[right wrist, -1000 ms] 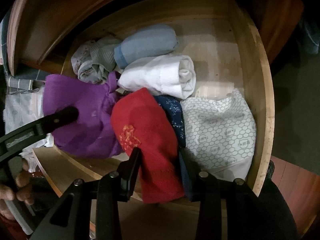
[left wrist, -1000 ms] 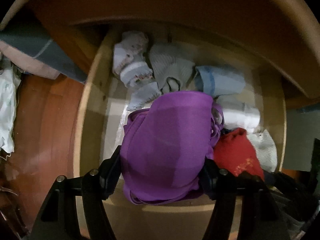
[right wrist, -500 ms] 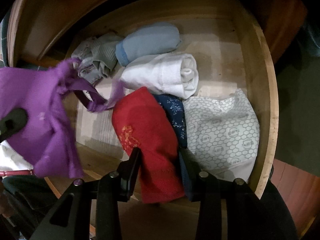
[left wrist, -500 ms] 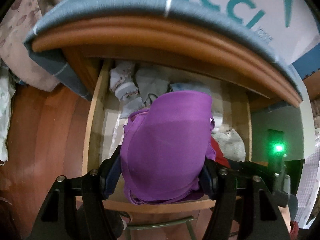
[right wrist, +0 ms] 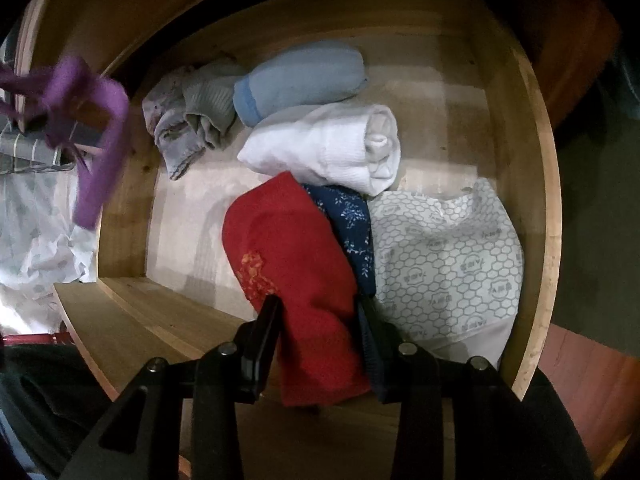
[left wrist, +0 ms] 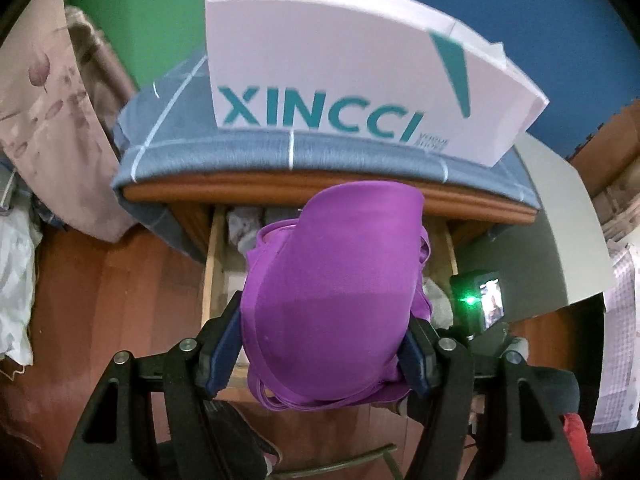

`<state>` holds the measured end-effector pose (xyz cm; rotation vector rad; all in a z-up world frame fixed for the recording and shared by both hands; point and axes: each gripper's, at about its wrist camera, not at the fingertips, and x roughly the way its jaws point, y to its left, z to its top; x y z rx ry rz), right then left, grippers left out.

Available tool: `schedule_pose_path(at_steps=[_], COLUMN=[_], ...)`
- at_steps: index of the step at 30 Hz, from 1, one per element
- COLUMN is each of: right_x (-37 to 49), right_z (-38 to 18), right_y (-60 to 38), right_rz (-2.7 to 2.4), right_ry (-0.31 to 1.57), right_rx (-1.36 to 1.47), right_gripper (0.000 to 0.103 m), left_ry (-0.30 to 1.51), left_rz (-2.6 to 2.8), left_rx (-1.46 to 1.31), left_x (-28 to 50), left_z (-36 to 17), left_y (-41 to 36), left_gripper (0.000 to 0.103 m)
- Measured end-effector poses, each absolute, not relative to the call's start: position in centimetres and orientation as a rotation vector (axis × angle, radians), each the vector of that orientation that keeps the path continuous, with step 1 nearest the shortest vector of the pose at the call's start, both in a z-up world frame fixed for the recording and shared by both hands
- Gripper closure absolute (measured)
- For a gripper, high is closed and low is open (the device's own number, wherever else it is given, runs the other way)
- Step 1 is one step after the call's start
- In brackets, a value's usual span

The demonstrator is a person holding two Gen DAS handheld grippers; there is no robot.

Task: Take underwear out of drawer
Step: 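Lift the purple bra with the left tool up over the white shoe box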

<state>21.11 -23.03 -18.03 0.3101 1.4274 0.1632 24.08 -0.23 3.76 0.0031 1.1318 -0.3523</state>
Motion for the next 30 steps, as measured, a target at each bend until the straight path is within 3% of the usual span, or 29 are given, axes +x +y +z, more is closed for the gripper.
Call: schedule_pose_path(at_steps=[12,23,30], right_x=[21.1,21.1,20.9], right_z=[-18.1,-18.2,-16.8], right_y=[-20.9,-21.2,-21.1], right_rz=[0.166,0.166,0.18], right_ry=[1.394,1.391,1.331], right_rx=[0.203,0.208,0.198], right_gripper=[0.069,0.069,0.077], left_ry=[1.067,0.867,0.802], left_rz=[-0.34,-0.404,-0.366], left_rx=[-0.02,0.005,0.011], left_x=[23.7,23.1,26.1], left_z=[7.6,17.4,20.9], left_y=[1.4,0.9,0.3], left_gripper=[0.039,0.039,0.039])
